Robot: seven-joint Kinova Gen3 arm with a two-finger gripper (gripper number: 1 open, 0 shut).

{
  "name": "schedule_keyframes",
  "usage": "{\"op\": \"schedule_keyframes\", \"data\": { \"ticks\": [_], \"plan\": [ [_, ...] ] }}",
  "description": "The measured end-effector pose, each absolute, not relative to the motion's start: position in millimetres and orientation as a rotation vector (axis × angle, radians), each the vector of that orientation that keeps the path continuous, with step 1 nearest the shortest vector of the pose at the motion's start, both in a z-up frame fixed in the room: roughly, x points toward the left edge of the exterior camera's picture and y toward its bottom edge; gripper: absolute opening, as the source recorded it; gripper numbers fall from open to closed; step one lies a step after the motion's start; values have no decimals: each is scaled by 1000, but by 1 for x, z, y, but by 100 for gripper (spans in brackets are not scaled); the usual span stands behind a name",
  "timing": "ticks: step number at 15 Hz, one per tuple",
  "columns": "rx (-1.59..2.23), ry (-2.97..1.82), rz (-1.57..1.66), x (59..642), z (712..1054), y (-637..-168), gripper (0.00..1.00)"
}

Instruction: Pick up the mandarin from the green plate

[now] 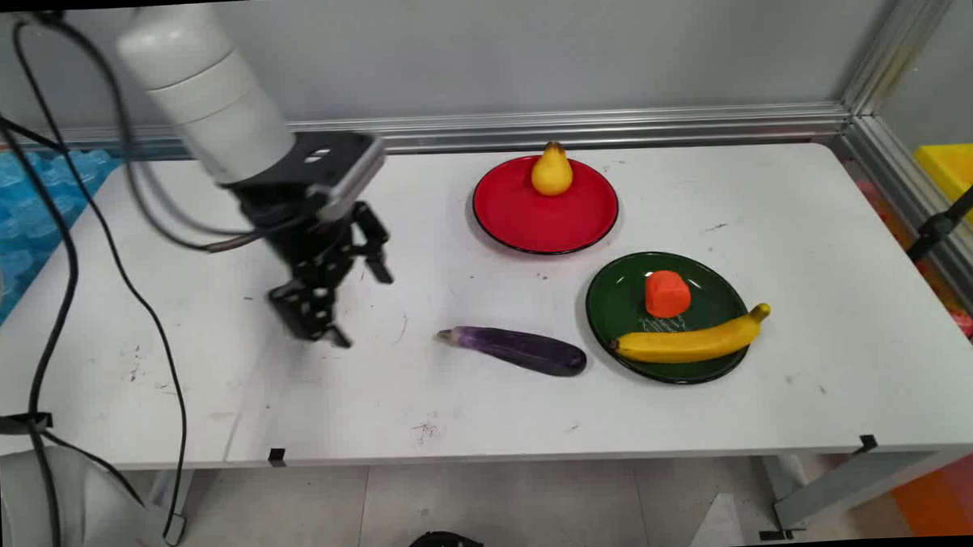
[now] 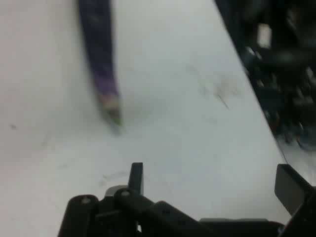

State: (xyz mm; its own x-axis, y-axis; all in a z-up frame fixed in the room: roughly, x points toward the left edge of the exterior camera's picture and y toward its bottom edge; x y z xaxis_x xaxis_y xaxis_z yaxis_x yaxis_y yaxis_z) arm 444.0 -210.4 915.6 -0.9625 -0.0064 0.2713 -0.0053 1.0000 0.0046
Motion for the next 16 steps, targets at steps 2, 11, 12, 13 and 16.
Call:
{"op": "schedule_keyframes", "data": {
  "ticks": [2, 11, 12, 13, 16],
  "plan": [
    [105, -2835, 22, 434, 916, -225, 100],
    [457, -2596, 119, 358, 890, -314, 100],
    [469, -2581, 123, 351, 886, -321, 100],
    [479, -2565, 129, 343, 881, -328, 100],
    [503, -2520, 139, 315, 861, -351, 100]
  ]
}}
